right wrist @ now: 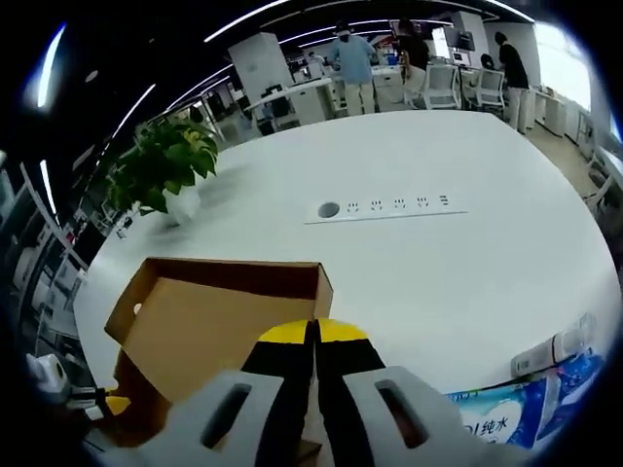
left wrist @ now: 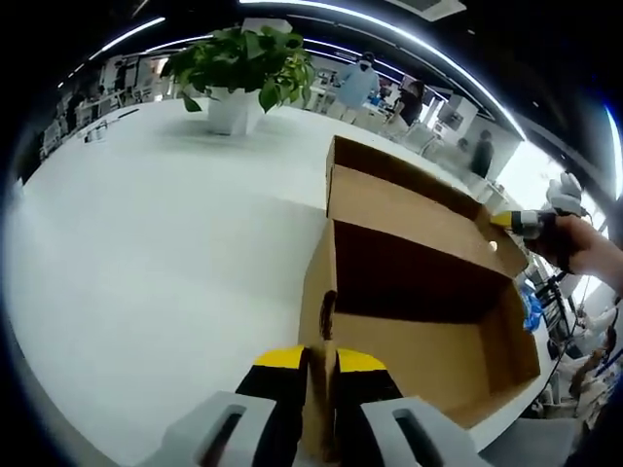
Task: Operate the shoe box by opening the lid, removing the specified soft item, and placing it in the target area until the item is outside and the box remains undamaged.
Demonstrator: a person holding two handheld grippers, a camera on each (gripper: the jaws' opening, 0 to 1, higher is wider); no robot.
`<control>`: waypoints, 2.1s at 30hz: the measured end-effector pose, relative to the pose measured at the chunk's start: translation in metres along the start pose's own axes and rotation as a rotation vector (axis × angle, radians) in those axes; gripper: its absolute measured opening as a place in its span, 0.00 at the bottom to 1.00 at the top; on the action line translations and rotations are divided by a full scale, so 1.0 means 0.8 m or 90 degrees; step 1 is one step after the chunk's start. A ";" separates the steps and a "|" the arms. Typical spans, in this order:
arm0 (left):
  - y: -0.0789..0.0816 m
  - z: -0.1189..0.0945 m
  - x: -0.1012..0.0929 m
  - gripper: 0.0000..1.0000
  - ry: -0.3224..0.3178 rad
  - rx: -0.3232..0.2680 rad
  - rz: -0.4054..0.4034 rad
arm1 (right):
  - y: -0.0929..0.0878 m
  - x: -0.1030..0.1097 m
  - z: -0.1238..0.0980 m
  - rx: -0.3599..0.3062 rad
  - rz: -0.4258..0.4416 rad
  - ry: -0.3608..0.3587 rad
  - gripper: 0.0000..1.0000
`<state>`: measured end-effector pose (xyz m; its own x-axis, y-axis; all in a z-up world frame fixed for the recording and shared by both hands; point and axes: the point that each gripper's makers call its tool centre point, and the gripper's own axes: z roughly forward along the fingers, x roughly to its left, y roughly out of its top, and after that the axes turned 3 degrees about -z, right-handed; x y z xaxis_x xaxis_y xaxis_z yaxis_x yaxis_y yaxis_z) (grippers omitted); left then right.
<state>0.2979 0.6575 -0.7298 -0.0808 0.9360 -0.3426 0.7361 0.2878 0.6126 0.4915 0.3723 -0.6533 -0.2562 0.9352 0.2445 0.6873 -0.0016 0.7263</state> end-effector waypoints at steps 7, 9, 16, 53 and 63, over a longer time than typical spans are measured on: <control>0.000 -0.002 -0.002 0.09 0.004 0.000 0.001 | 0.017 0.010 -0.016 -0.032 -0.019 0.016 0.00; 0.000 -0.001 -0.003 0.09 0.004 0.000 0.001 | 0.020 0.012 -0.020 -0.039 -0.019 0.022 0.00; 0.001 0.000 -0.001 0.10 0.003 -0.007 -0.011 | 0.024 0.022 -0.037 -0.053 -0.034 0.027 0.00; 0.014 0.012 -0.015 0.14 -0.015 -0.027 -0.113 | -0.004 0.052 -0.112 -0.084 -0.117 0.043 0.00; 0.020 0.015 -0.016 0.14 -0.026 -0.028 -0.111 | -0.024 0.049 -0.123 -0.085 -0.125 0.037 0.00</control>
<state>0.3189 0.6477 -0.7242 -0.1767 0.8619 -0.4752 0.6826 0.4552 0.5717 0.4013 0.3745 -0.5944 -0.4175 0.9002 0.1239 0.5258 0.1281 0.8409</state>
